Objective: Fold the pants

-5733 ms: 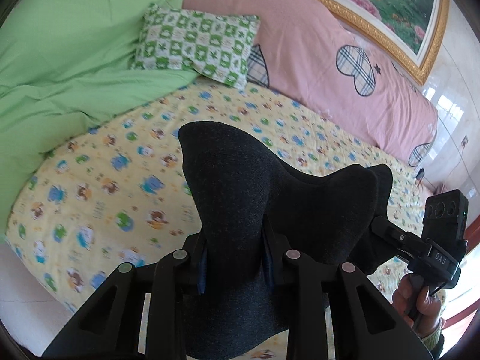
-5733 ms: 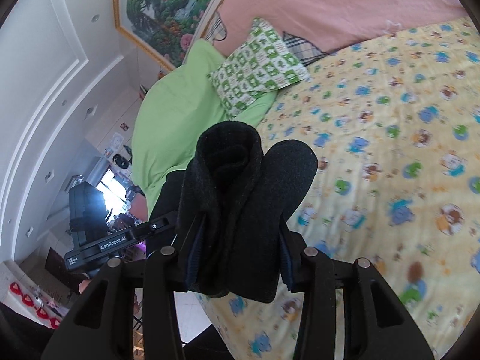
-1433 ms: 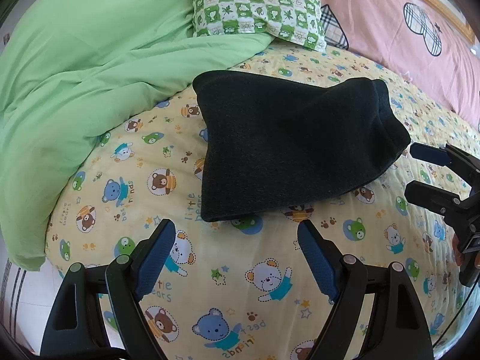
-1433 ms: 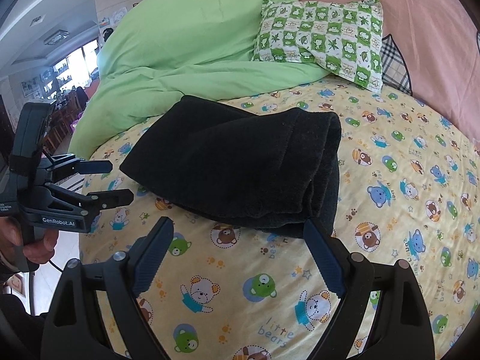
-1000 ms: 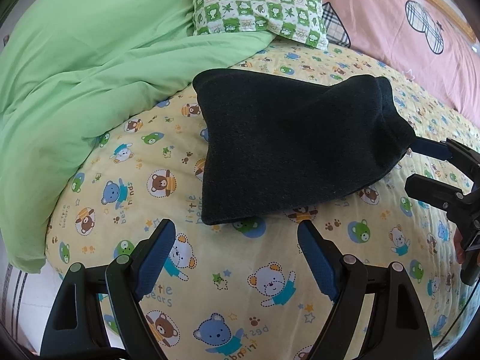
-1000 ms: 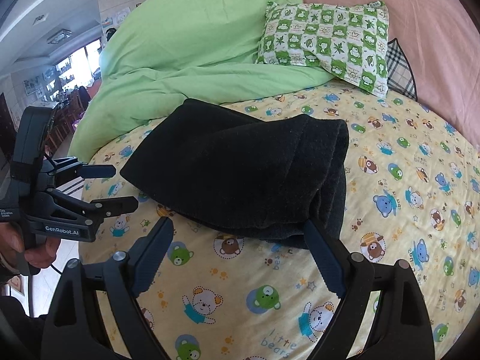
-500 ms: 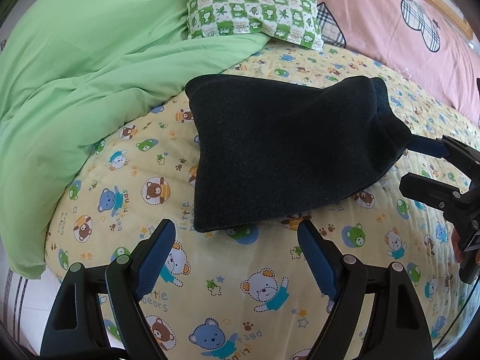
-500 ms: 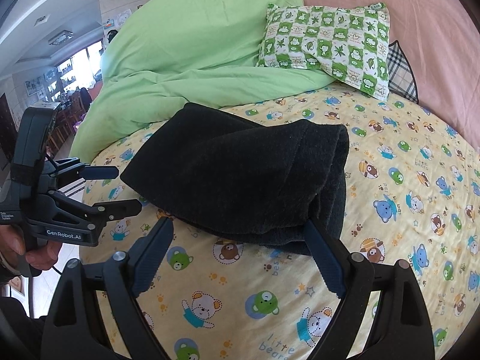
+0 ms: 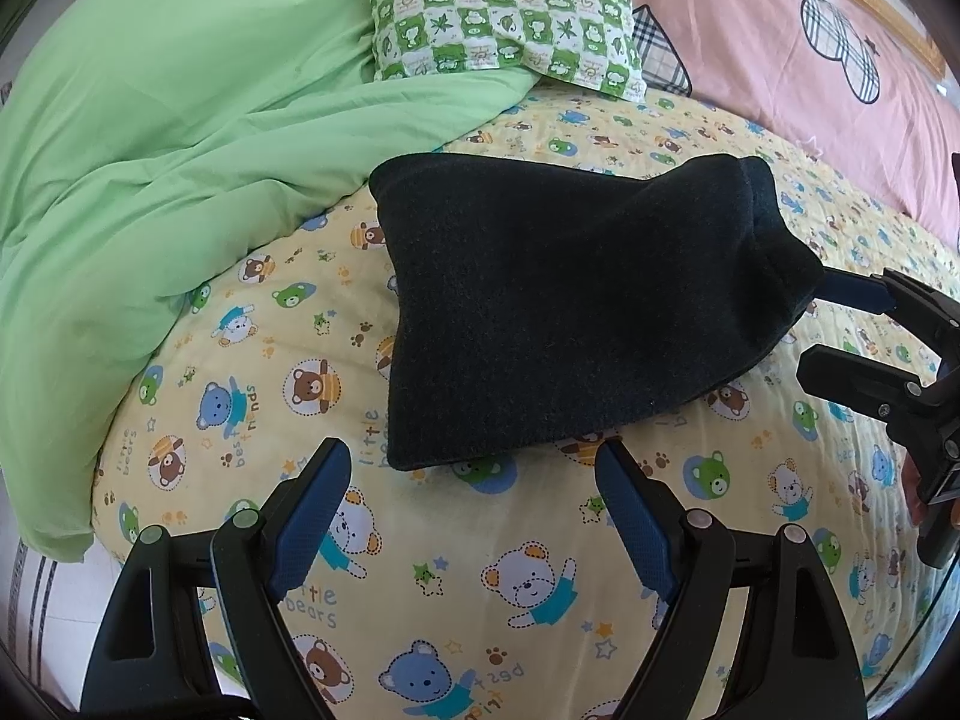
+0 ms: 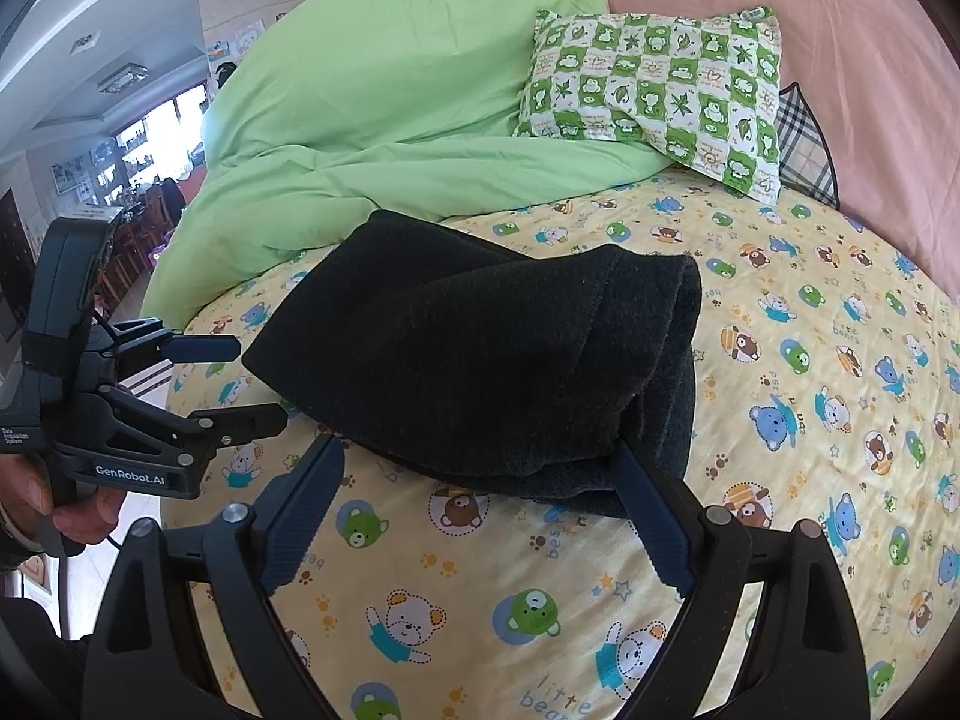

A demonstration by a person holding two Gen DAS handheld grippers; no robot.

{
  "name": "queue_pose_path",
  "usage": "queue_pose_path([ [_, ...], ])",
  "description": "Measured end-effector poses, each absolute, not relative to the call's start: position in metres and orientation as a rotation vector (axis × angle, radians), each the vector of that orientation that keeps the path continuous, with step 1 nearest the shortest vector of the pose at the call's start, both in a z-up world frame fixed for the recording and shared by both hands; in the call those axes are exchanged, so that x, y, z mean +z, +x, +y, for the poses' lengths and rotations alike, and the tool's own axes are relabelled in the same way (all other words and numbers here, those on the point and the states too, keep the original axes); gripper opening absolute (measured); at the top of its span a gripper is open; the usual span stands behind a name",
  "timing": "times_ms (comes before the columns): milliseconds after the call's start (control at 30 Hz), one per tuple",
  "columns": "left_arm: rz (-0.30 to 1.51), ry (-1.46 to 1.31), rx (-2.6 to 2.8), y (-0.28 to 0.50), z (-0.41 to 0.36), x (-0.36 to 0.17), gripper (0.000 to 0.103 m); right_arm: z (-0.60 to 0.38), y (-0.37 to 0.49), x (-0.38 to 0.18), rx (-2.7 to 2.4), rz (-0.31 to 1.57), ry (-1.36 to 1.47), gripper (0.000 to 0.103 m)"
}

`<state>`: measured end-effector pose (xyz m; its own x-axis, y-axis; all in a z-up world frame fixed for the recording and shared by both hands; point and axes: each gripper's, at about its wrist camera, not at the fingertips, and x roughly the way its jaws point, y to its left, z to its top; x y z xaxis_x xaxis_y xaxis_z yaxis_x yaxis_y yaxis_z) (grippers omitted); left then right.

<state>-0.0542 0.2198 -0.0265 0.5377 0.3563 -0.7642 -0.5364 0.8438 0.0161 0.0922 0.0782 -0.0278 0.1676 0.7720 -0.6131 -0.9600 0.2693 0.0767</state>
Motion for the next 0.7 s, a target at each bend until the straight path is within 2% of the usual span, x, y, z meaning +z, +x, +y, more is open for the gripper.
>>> queue_pose_path([
  [700, 0.814, -0.228, 0.560, -0.0519, 0.2237, -0.0183, 0.084, 0.0825, 0.0942, -0.0215, 1.274, 0.592, -0.347, 0.091],
])
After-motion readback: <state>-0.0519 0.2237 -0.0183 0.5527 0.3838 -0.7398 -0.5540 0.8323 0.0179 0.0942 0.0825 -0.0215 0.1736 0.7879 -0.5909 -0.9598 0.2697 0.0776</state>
